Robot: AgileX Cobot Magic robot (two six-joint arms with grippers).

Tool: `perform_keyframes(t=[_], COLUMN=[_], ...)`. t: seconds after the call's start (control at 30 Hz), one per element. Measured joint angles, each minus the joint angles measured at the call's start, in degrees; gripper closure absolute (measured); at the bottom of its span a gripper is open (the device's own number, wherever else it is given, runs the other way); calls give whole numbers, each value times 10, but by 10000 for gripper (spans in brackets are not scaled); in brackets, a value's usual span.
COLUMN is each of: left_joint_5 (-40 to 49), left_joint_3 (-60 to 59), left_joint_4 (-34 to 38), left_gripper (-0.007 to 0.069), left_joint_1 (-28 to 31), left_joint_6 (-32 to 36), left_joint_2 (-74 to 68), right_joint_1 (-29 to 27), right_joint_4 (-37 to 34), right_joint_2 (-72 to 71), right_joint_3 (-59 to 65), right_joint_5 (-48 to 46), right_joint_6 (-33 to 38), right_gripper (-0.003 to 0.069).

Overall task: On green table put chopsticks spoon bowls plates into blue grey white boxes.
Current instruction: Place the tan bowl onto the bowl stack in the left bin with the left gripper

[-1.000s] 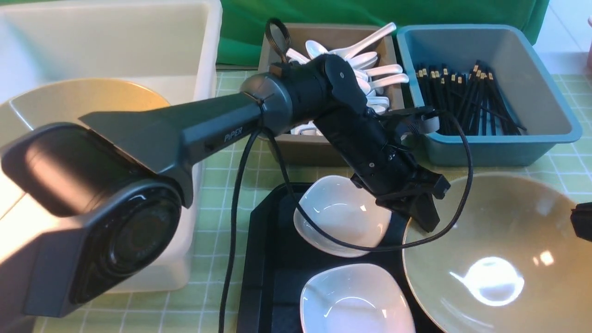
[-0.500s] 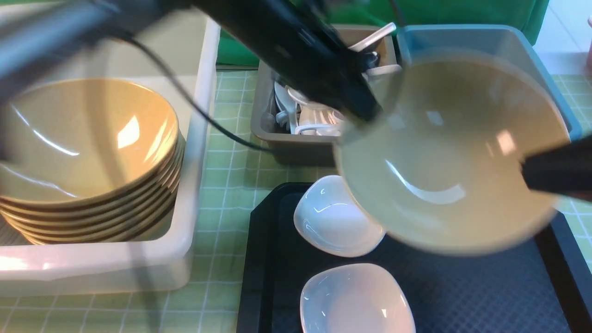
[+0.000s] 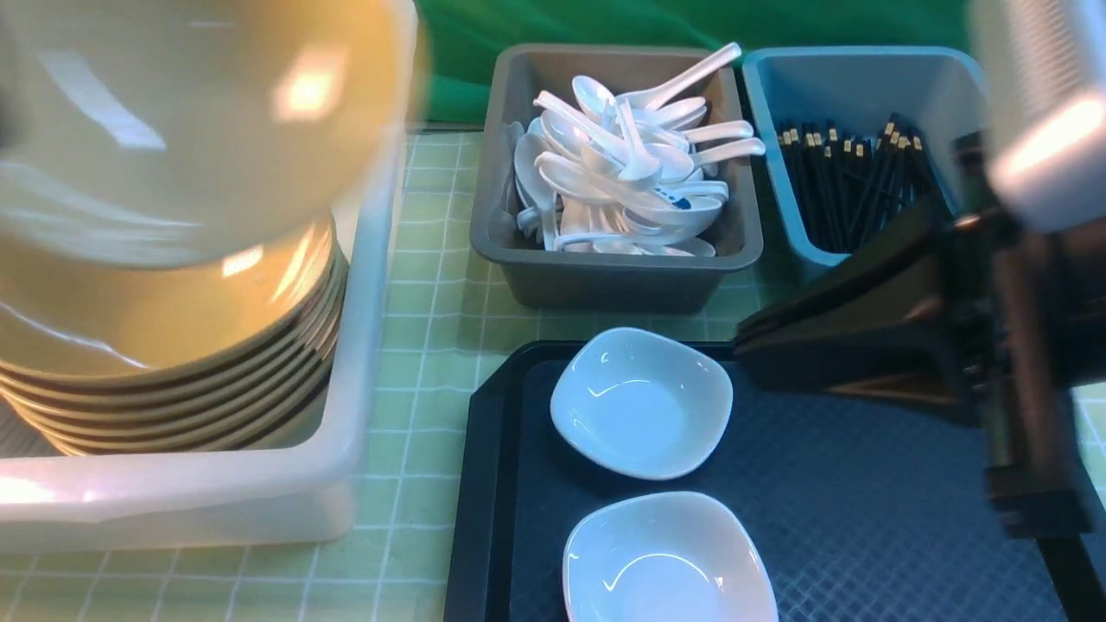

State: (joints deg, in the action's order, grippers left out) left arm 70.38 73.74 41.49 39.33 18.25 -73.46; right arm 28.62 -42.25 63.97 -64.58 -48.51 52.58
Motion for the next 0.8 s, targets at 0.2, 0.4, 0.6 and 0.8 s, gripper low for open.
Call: perform_keyframes(t=[0.2,0.4,0.6,0.8], left_joint_5=[3,9,-6,-25], left_joint_3=[-9,-10,-10,-10], left_joint_4=[-115,-175,-248,-286], left_gripper=[609,609,603,529], left_joint_1=[11,-76,-129,-149], left_joint_6=[-55,-109,-202,-259], left_joint_2=[-12,-53,-69,-68], right_joint_1=[5,5,5,5], right_joint_4=[-3,-6,-6,-6], right_joint_2=[13,13,13,13], right_joint_3=[0,0,0,0], right_joint_5=[12,20,19,15], right_joint_6=[1,1,-1,-1], right_gripper=[612,612,603,602])
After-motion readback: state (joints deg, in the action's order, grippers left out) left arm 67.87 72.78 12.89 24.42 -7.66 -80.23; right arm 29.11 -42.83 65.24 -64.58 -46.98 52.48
